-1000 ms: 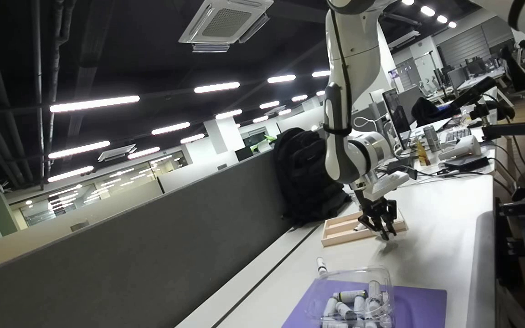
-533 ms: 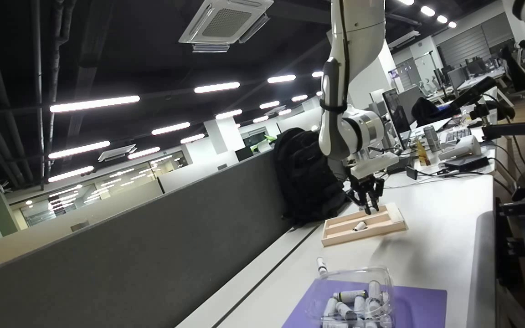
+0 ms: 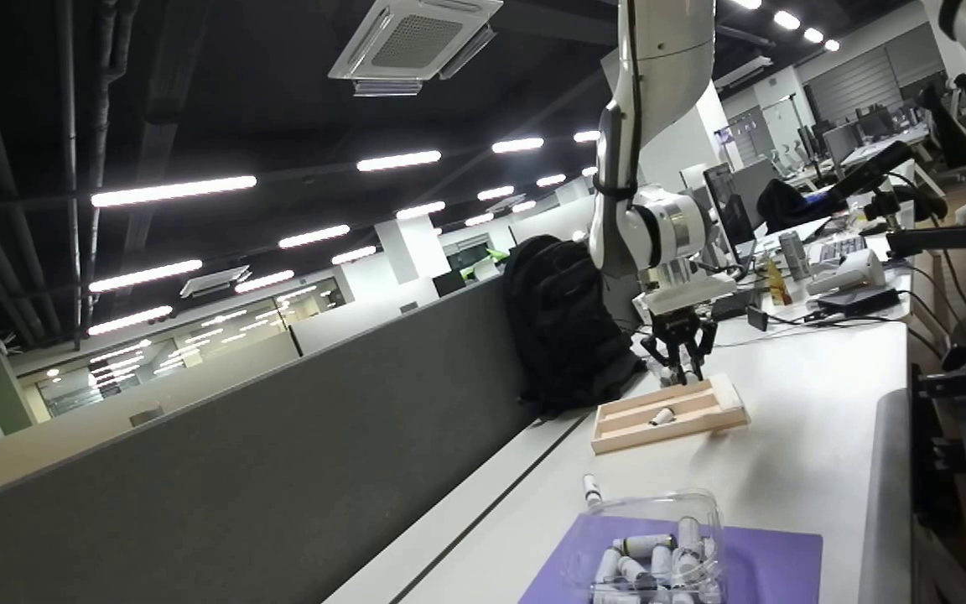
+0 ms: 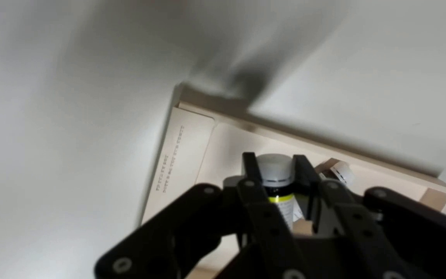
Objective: Put one bottle on the tray
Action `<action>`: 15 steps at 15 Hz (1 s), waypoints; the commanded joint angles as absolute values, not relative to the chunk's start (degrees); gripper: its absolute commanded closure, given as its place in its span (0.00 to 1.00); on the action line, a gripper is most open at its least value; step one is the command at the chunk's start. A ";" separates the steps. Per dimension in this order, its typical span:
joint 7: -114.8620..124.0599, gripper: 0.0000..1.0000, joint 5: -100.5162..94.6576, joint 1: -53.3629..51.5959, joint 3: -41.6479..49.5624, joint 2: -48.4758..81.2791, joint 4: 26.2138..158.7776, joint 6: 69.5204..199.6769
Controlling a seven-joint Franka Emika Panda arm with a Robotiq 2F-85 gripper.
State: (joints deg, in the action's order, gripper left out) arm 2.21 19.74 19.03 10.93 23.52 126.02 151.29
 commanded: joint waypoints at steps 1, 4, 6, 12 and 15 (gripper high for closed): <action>3.86 0.47 21.69 20.29 9.98 26.52 120.79 146.38; 4.22 0.27 21.65 19.96 10.25 27.52 119.04 144.71; 4.15 0.15 21.08 19.63 10.47 27.43 118.89 144.42; 8.17 0.00 16.98 16.13 12.63 24.14 122.27 146.75; 8.62 0.00 14.61 14.80 13.31 22.04 123.97 147.92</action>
State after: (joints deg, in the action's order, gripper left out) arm 5.68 17.50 16.59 11.99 25.53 121.09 146.87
